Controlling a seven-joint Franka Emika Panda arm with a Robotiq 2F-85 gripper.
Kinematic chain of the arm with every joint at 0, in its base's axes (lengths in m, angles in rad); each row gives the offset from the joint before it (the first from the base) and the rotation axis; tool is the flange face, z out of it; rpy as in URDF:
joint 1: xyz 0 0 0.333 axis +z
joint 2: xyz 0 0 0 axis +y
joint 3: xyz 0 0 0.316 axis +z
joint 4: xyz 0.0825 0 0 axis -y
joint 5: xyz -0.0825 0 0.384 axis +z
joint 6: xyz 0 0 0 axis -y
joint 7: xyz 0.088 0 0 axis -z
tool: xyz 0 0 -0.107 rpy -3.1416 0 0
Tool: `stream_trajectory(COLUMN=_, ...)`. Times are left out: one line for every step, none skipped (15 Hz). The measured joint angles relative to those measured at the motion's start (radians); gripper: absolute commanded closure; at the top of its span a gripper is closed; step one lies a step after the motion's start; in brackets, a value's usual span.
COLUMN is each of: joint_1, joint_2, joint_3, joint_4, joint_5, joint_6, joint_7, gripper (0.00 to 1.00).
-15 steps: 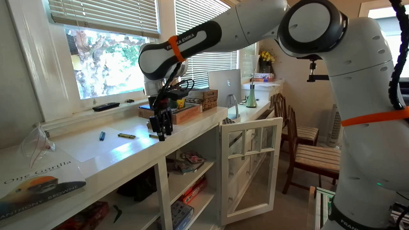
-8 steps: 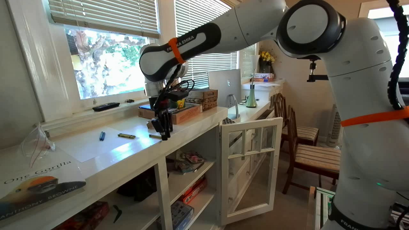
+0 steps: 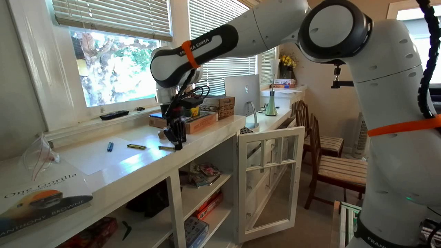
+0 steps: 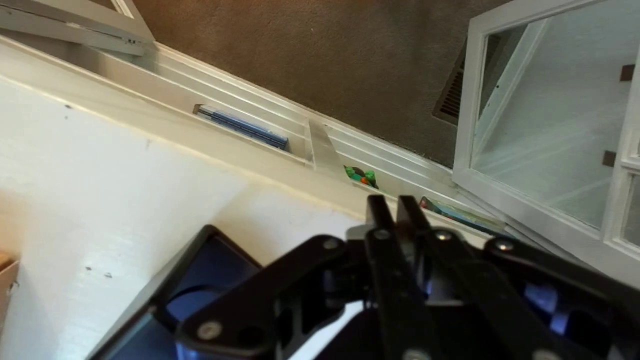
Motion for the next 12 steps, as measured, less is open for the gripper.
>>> stream_trajectory(joint_1=0.000, joint_2=0.000, joint_3=0.002, joint_4=0.008, joint_5=0.006, joint_6=-0.021, joint_7=0.000, gripper=0.98)
stream_trajectory(joint_1=0.000, joint_2=-0.001, joint_3=0.005, joint_4=0.023, joint_5=0.014, joint_6=-0.059, joint_7=-0.004, gripper=0.98)
stream_trajectory(joint_1=0.000, joint_2=-0.003, joint_3=0.007, joint_4=0.042, joint_5=0.025, joint_6=-0.105, joint_7=-0.012, gripper=0.98)
stream_trajectory(joint_1=-0.001, joint_2=-0.007, joint_3=0.008, joint_4=0.065, joint_5=0.034, joint_6=-0.160, joint_7=-0.022, gripper=0.98)
stream_trajectory(joint_1=-0.002, joint_2=-0.011, joint_3=0.008, joint_4=0.089, joint_5=0.040, joint_6=-0.214, joint_7=-0.030, gripper=0.98)
stream_trajectory(joint_1=-0.003, joint_2=-0.016, joint_3=0.008, joint_4=0.113, joint_5=0.041, joint_6=-0.266, joint_7=-0.040, gripper=0.98)
stream_trajectory(joint_1=-0.005, joint_2=-0.020, joint_3=0.008, joint_4=0.136, joint_5=0.041, joint_6=-0.315, joint_7=-0.049, gripper=0.98)
stream_trajectory(joint_1=-0.008, joint_2=-0.022, joint_3=0.008, joint_4=0.158, joint_5=0.041, joint_6=-0.356, joint_7=-0.059, gripper=0.98)
stream_trajectory(joint_1=-0.010, joint_2=-0.024, joint_3=0.007, joint_4=0.178, joint_5=0.040, joint_6=-0.393, joint_7=-0.069, gripper=0.98)
stream_trajectory(joint_1=-0.013, joint_2=-0.024, joint_3=0.007, joint_4=0.196, joint_5=0.039, joint_6=-0.424, joint_7=-0.083, gripper=0.98)
stream_trajectory(joint_1=-0.014, joint_2=-0.024, joint_3=0.006, joint_4=0.212, joint_5=0.034, joint_6=-0.449, joint_7=-0.097, gripper=0.98)
stream_trajectory(joint_1=-0.015, joint_2=-0.024, joint_3=0.006, joint_4=0.224, joint_5=0.030, joint_6=-0.469, joint_7=-0.111, gripper=0.98)
